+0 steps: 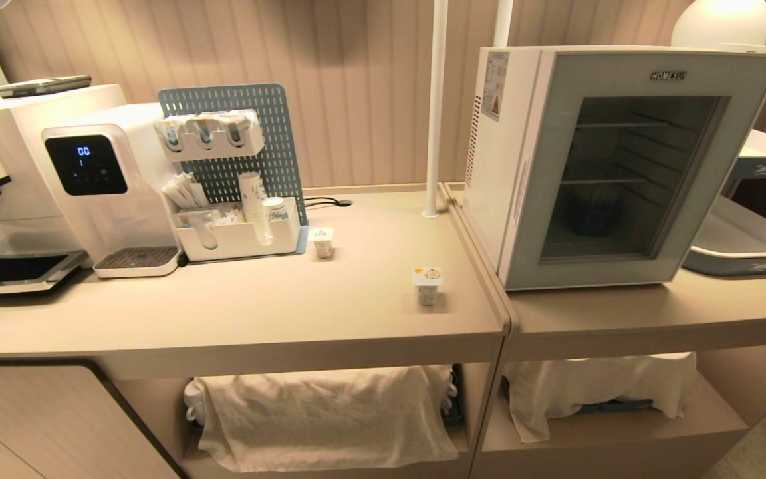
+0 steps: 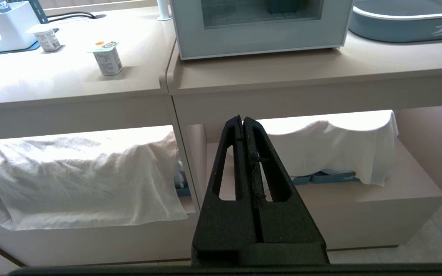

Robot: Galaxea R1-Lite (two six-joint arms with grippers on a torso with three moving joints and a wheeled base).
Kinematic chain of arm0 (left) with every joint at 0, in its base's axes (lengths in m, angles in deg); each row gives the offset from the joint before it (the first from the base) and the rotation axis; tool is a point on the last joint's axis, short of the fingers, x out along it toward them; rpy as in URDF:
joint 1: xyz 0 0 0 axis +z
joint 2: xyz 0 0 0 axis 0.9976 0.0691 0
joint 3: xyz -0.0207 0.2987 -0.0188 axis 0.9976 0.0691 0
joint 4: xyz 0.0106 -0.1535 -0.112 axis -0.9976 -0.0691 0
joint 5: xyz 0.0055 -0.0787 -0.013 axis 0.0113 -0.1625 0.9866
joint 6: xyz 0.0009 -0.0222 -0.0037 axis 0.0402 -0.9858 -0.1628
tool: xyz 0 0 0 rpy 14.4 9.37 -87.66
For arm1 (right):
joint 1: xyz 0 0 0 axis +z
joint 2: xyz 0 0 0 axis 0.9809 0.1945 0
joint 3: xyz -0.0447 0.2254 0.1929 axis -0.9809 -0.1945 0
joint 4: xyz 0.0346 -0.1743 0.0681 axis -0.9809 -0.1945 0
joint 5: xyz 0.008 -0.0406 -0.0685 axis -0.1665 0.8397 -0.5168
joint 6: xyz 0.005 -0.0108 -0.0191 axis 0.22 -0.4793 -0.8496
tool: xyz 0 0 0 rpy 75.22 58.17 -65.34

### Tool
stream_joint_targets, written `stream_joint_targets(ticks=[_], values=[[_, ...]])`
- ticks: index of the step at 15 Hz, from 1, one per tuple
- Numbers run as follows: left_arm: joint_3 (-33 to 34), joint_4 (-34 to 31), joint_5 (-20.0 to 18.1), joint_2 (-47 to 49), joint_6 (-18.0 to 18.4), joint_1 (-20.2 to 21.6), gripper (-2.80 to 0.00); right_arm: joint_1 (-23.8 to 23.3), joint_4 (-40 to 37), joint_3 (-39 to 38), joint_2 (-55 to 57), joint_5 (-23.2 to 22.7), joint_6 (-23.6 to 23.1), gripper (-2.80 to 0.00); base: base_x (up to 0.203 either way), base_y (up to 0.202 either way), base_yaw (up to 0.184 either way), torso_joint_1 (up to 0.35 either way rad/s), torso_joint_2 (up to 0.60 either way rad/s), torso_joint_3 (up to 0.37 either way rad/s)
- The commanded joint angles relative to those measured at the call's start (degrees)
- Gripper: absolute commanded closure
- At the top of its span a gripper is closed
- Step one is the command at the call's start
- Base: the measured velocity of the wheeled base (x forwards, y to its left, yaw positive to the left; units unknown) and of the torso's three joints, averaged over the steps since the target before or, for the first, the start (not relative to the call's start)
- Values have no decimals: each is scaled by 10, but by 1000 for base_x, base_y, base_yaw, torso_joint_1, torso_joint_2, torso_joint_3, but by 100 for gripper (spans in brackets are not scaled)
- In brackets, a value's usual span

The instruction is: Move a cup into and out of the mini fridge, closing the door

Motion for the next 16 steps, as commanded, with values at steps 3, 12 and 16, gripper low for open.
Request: stream_joint_targets(ticks=[3,12,16], values=[[1,0,0,1,0,0,0,0,0,0,1,0,0,0,0,0,0,0,0,0],[1,0,0,1,1,0,0,0,0,0,1,0,1,0,0,-11,0,0,0,0],[1,0,0,1,1,0,0,0,0,0,1,0,1,0,0,-185,-2,5,4,4]])
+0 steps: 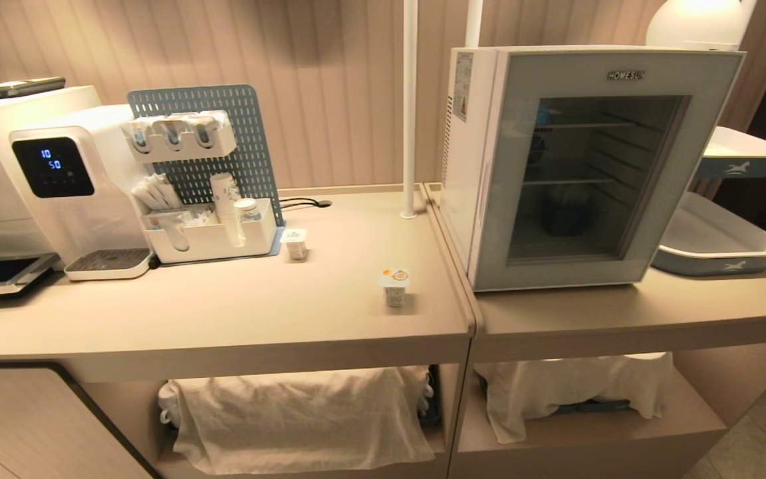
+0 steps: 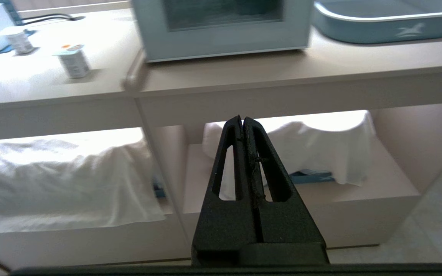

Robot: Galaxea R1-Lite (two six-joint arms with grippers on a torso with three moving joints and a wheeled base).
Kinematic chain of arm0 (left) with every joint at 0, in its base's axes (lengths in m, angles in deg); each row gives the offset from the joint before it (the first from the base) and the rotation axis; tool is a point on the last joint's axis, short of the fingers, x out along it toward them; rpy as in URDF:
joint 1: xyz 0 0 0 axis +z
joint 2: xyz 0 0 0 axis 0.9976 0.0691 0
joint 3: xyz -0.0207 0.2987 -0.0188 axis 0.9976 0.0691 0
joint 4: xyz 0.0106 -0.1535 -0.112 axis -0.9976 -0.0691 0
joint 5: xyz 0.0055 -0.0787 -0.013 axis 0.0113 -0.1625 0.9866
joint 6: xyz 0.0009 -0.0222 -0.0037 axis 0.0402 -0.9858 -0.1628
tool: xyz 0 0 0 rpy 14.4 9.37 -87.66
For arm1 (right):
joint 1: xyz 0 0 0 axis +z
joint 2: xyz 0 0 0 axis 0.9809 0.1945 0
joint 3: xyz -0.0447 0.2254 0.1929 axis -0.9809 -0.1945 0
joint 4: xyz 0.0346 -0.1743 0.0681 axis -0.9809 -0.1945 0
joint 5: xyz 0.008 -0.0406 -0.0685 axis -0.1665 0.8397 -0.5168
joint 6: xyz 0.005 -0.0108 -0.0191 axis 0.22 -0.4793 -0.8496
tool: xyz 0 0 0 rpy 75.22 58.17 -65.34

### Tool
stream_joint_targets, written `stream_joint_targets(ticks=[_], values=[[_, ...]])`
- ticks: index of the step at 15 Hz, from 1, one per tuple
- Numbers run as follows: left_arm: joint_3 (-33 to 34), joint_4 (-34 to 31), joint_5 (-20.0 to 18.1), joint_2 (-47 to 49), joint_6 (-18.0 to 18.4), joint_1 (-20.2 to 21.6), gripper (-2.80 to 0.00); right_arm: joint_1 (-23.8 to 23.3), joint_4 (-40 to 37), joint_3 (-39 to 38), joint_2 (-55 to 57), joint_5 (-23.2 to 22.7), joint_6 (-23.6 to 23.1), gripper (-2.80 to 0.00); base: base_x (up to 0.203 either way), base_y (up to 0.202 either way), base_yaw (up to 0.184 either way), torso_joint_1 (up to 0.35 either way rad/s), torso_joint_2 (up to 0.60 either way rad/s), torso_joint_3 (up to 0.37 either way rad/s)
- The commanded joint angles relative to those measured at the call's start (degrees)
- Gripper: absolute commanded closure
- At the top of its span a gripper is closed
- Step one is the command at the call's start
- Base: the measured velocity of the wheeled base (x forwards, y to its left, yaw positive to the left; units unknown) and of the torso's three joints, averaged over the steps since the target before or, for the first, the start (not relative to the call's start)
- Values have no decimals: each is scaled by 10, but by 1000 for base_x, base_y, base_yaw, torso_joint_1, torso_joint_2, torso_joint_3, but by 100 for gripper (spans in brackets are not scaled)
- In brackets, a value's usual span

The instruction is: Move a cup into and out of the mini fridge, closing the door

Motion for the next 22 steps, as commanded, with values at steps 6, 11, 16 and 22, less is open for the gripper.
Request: stream_joint_targets(ticks=[6,11,16,22], values=[[1,0,-1,1,1,0,0,0,0,0,1,0,0,0,0,-195,-1,4,1,2],[1,0,-1,1,1,0,0,0,0,0,1,0,0,0,0,-196,-2,3,0,3],[1,0,-1,1,2,0,0,0,0,0,1,0,0,0,0,-196,0,3,5,5],[1,0,-1,1,2,0,0,0,0,0,1,0,0,0,0,-192,-4,1,4,3]])
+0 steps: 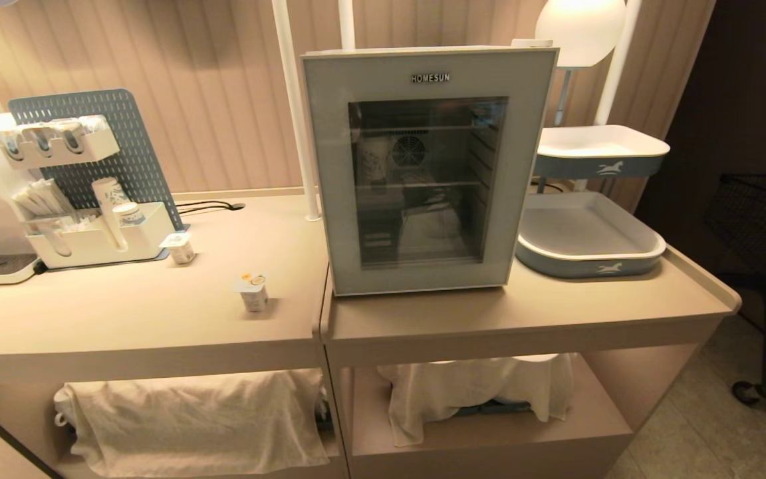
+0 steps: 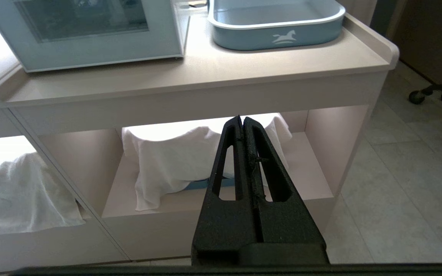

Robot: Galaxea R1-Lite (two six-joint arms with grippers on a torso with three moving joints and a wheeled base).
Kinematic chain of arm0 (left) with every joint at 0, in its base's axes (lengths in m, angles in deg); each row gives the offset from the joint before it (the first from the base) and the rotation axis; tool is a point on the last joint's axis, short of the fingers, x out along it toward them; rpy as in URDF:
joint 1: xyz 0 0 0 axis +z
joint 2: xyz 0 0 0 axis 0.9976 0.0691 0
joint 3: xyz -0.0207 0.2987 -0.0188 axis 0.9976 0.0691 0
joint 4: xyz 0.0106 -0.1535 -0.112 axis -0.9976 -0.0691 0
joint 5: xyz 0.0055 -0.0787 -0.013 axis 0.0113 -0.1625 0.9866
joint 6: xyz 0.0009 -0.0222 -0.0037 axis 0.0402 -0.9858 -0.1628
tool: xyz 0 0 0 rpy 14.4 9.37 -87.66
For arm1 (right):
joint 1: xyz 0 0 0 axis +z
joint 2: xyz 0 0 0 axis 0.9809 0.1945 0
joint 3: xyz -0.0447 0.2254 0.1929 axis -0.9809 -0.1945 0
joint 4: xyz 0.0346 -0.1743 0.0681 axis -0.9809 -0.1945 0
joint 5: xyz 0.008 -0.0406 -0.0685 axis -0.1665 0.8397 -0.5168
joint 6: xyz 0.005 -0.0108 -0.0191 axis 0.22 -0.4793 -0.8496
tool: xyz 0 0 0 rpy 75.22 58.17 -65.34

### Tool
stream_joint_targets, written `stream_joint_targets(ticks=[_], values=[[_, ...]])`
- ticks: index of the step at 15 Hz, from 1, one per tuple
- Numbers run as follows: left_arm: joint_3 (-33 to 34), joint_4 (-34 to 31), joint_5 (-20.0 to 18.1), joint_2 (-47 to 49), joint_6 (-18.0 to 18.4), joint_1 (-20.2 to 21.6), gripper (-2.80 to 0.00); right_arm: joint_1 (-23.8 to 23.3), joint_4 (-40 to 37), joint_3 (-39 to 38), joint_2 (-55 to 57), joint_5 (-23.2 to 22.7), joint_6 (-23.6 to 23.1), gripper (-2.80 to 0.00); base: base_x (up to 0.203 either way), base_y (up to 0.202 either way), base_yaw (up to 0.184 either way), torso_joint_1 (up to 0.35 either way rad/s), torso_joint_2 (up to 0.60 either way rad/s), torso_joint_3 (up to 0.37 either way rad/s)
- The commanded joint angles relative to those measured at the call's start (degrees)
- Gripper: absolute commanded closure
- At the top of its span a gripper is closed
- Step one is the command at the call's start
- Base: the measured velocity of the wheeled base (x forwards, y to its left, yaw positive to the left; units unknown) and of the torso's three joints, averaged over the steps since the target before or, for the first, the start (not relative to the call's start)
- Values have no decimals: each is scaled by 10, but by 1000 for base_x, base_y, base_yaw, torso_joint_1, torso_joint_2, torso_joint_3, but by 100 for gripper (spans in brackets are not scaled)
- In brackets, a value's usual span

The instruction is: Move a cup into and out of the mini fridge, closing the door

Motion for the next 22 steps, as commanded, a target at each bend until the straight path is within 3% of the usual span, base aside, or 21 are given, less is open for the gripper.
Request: stream_joint_targets(ticks=[1,5,11,17,19,21,22], values=[[1,0,0,1,1,0,0,0,0,0,1,0,0,0,0,-118,3,2,-2,2],[1,0,0,1,1,0,0,0,0,0,1,0,0,0,18,-15,0,0,1,1],[1,0,0,1,1,0,0,0,0,0,1,0,0,0,165,-1,2,7,5,1],[-4,3,4,1,6,0,0,0,0,0,1,0,0,0,0,0,0,0,0,0],[-68,-15,17,10,12,0,0,0,0,0,1,0,0,0,0,0,0,0,0,0],[-229,-84,40,55,11,2,0,0,0,0,1,0,0,0,0,0,0,0,0,0],[-347,-131,54,95,4,4,0,0,0,0,1,0,0,0,0,0,0,0,0,0]])
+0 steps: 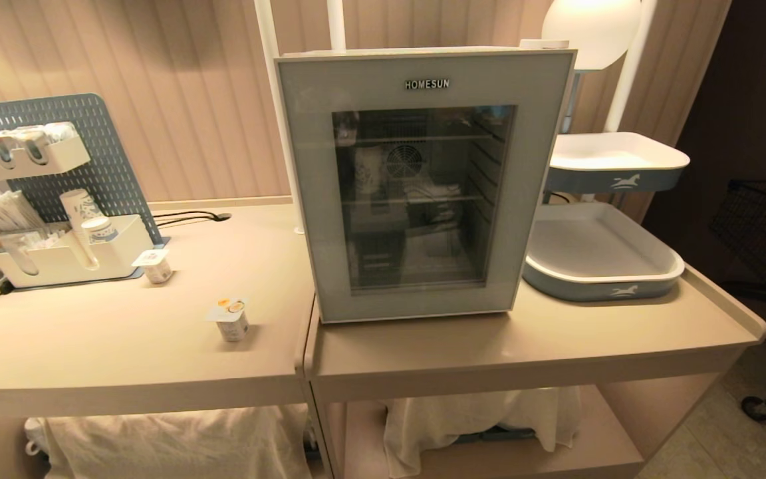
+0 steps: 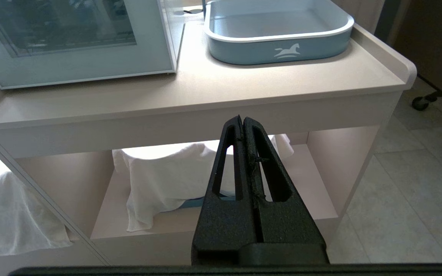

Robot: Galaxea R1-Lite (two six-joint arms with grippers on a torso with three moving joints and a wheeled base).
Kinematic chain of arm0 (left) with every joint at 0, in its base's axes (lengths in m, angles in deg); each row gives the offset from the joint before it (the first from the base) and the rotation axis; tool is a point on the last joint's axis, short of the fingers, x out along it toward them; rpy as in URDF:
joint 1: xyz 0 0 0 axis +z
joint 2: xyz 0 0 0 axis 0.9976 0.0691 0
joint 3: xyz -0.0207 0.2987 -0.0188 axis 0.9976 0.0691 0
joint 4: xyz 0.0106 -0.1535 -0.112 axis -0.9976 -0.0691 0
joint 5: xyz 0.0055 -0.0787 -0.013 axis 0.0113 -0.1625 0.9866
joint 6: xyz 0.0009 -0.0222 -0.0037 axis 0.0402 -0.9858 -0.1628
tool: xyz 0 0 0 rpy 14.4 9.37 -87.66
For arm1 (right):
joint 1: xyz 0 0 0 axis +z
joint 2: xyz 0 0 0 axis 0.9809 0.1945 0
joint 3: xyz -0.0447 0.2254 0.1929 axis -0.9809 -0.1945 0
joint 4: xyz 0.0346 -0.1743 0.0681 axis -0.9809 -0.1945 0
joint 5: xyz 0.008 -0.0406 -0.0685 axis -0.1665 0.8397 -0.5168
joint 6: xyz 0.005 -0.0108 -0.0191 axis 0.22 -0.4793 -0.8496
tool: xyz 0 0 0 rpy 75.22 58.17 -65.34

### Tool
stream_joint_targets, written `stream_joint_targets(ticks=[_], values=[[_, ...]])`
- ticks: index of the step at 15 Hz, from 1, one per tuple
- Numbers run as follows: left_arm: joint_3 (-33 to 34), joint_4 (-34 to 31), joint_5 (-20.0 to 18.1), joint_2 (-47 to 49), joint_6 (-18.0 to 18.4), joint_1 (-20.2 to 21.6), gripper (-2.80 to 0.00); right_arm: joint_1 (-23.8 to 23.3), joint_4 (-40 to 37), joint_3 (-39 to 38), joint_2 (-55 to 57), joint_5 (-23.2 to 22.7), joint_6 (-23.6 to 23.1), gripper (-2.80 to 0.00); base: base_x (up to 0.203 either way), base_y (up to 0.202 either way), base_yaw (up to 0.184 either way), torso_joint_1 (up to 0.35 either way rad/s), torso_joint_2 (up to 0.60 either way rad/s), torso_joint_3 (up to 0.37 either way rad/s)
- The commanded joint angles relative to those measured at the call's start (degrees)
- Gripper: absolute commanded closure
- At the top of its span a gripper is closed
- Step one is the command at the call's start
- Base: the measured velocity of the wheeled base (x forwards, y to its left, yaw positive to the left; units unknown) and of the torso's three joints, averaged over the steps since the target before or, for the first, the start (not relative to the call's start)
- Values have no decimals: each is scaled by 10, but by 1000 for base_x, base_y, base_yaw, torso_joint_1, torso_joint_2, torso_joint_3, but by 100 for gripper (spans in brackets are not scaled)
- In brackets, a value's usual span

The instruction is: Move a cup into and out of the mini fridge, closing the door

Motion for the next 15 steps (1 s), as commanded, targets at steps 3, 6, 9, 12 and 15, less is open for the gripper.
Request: stream_joint_targets(ticks=[3,6,9,12,15], values=[[-420,-160,43,272,-32,8,0,0,0,0,1,0,0,0,0,0,0,0,0,0],[-541,-195,1,538,-54,9,0,0,0,0,1,0,-1,0,0,0,0,0,0,0],[-602,-152,-308,755,-65,52,0,0,1,0,1,0,-1,0,0,0,0,0,0,0],[-660,-121,-729,919,-68,122,0,0,1,0,1,0,-1,0,0,0,0,0,0,0],[-682,-75,-907,1025,-16,157,-280,0,1,0,1,0,-1,0,0,0,0,0,0,0]])
